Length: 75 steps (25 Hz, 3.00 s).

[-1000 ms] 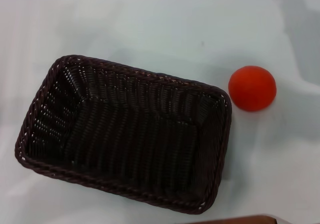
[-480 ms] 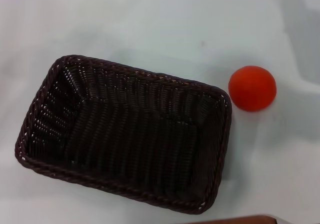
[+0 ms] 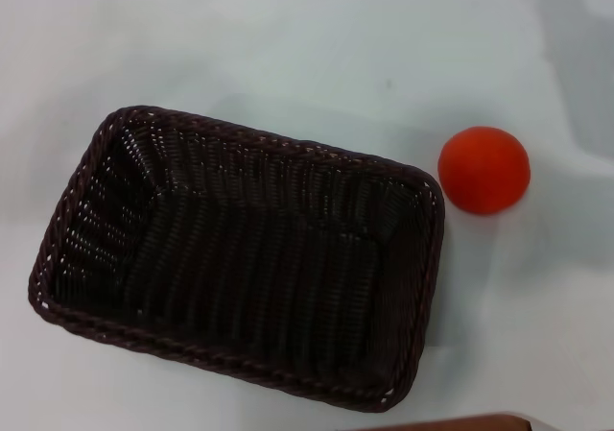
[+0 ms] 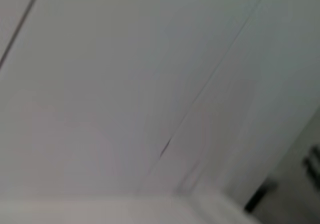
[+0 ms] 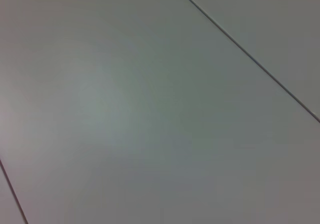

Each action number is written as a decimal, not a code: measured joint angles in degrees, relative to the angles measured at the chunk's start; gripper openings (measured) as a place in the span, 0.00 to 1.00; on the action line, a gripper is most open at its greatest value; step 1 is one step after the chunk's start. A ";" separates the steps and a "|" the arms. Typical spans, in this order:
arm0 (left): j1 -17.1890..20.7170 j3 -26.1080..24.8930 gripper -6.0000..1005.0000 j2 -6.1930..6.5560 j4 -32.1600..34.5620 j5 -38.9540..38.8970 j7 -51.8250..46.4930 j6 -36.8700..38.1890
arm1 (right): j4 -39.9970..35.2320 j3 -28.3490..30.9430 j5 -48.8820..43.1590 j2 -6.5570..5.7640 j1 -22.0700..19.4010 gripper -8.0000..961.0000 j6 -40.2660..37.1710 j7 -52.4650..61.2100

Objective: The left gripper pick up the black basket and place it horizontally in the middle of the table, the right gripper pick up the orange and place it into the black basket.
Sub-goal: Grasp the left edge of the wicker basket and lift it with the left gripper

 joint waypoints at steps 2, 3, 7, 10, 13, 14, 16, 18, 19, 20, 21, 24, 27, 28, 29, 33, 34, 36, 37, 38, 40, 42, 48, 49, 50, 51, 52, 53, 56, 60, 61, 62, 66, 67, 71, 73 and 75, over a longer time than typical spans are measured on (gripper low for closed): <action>-1.04 0.01 0.81 -0.04 -3.83 5.14 -4.56 -1.41 | 0.02 0.09 0.00 0.00 0.14 0.86 -0.15 0.00; -1.50 -0.02 0.81 -0.03 -5.30 6.96 -6.38 -2.37 | 0.03 0.12 0.00 0.00 0.18 0.86 -0.27 0.00; -2.47 -0.10 0.81 -0.22 -9.81 11.94 -11.76 -5.44 | 0.06 0.14 0.00 0.06 0.34 0.86 -0.77 0.00; -3.01 0.00 0.81 -0.26 -11.73 16.02 -14.96 -6.43 | 0.08 0.16 0.00 0.08 0.36 0.86 -0.78 0.00; -4.25 0.03 0.81 -0.01 -12.12 19.40 -17.22 -9.04 | 0.09 0.22 0.00 0.09 0.37 0.86 -0.78 0.15; -4.64 0.02 0.81 -0.01 -12.16 20.23 -17.67 -9.85 | 0.09 0.23 0.00 0.09 0.37 0.86 -0.81 0.25; -5.61 0.06 0.81 -0.36 -12.25 22.65 -18.38 -11.45 | 0.09 0.28 0.00 0.09 0.34 0.86 -0.83 0.45; -6.52 0.31 0.81 -0.98 -12.32 25.11 -18.77 -12.20 | 0.04 0.32 0.00 0.09 0.28 0.86 -0.83 0.51; -7.16 0.99 0.81 -1.72 -12.34 27.38 -19.04 -12.29 | -0.04 0.33 0.00 0.09 0.26 0.86 -0.84 0.52; -7.53 1.46 0.81 -2.11 -12.33 28.54 -19.13 -12.19 | -0.14 0.33 0.00 0.09 0.24 0.86 -0.83 0.52; -7.75 1.73 0.81 -2.36 -12.34 29.12 -19.18 -12.09 | -0.23 0.33 0.00 0.09 0.23 0.86 -0.83 0.52; -9.37 2.66 0.81 -3.96 -12.33 32.80 -19.36 -11.59 | -0.50 0.33 0.00 0.08 0.19 0.86 -0.83 0.53; -10.80 2.85 0.81 -4.93 -12.36 35.30 -19.39 -11.42 | -0.60 0.32 0.00 0.09 0.05 0.86 -0.83 0.54; -11.28 2.89 0.81 -5.16 -12.37 36.08 -19.42 -11.33 | -0.64 0.31 -0.01 0.09 -0.01 0.86 -0.83 0.55; -11.66 2.92 0.81 -5.35 -12.37 36.83 -19.53 -11.22 | -0.66 0.31 0.00 0.08 -0.09 0.86 -0.83 0.58; -12.98 3.73 0.81 -5.88 -12.25 40.69 -20.93 -10.33 | -0.69 0.39 0.00 0.09 -0.29 0.86 -0.83 0.74; -13.27 4.11 0.81 -5.97 -12.20 41.45 -21.27 -10.04 | -0.70 0.52 0.00 0.08 -0.33 0.86 -0.83 0.78; -13.73 5.34 0.81 -6.14 -12.19 42.68 -22.16 -9.51 | -0.70 0.69 0.00 0.09 -0.38 0.86 -0.82 0.79; -13.84 5.84 0.81 -6.17 -12.19 42.93 -22.52 -9.32 | -0.70 0.75 0.00 0.08 -0.40 0.86 -0.83 0.79; -13.97 6.57 0.81 -6.21 -12.19 43.11 -22.90 -9.13 | -0.70 0.77 0.00 0.08 -0.41 0.86 -0.83 0.79; -14.23 8.18 0.81 -6.28 -12.08 43.21 -23.63 -8.90 | -0.70 0.81 0.00 0.08 -0.41 0.86 -0.88 0.79; -14.40 9.62 0.81 -6.30 -12.02 43.24 -24.28 -8.72 | -0.70 0.91 0.00 0.08 -0.41 0.86 -0.96 0.79; -15.20 12.48 0.81 -7.34 -11.72 45.74 -25.39 -7.34 | -0.71 1.62 0.08 0.08 -0.20 0.86 -2.00 0.79; -15.35 12.61 0.80 -7.56 -11.68 46.45 -25.42 -7.16 | -0.70 1.65 0.08 0.08 -0.14 0.86 -2.21 0.79; -15.52 12.66 0.78 -7.86 -11.57 47.37 -25.43 -7.03 | -0.70 1.66 0.09 0.08 -0.09 0.86 -2.33 0.79; -15.69 12.71 0.77 -8.11 -11.50 48.06 -25.44 -6.96 | -0.70 1.67 0.09 0.09 -0.08 0.86 -2.39 0.79; -15.91 13.01 0.76 -8.59 -11.34 49.38 -25.44 -6.91 | -0.70 1.66 0.09 0.09 -0.08 0.86 -2.44 0.80; -15.95 13.11 0.75 -8.69 -11.29 49.61 -25.44 -6.90 | -0.70 1.66 0.09 0.12 -0.07 0.86 -2.47 0.89; -16.04 14.27 0.71 -9.27 -11.13 51.12 -25.46 -6.45 | -0.66 1.69 0.09 0.15 -0.06 0.86 -2.52 1.58; -16.06 14.81 0.67 -9.99 -11.01 52.08 -25.46 -5.71 | -0.53 1.80 0.09 0.12 -0.02 0.86 -2.60 2.00; -16.04 14.87 0.65 -10.15 -10.66 52.18 -25.43 -5.54 | -0.52 1.81 0.09 0.11 0.00 0.86 -2.63 2.01; -16.04 14.86 0.62 -10.17 -10.58 52.19 -25.43 -5.54 | -0.52 1.81 0.09 0.11 0.02 0.86 -2.76 2.02; -15.85 14.89 0.49 -10.38 -10.37 52.10 -25.24 -5.68 | -0.47 2.18 0.09 0.09 0.03 0.86 -3.68 2.27; -15.78 14.89 0.45 -10.48 -10.50 52.02 -25.19 -5.74 | -0.49 2.30 0.09 0.08 0.03 0.86 -3.82 2.33; -15.60 14.62 0.30 -10.99 -10.95 51.84 -25.11 -5.87 | -0.62 2.41 0.09 0.08 -0.07 0.86 -4.04 2.47; -15.58 14.57 0.22 -11.25 -11.12 51.67 -25.12 -6.01 | -0.63 2.43 0.09 0.08 -0.11 0.86 -4.07 2.57; -15.56 14.52 0.20 -11.35 -11.42 51.17 -25.26 -6.10 | -0.64 2.43 0.09 0.08 -0.12 0.86 -4.08 2.74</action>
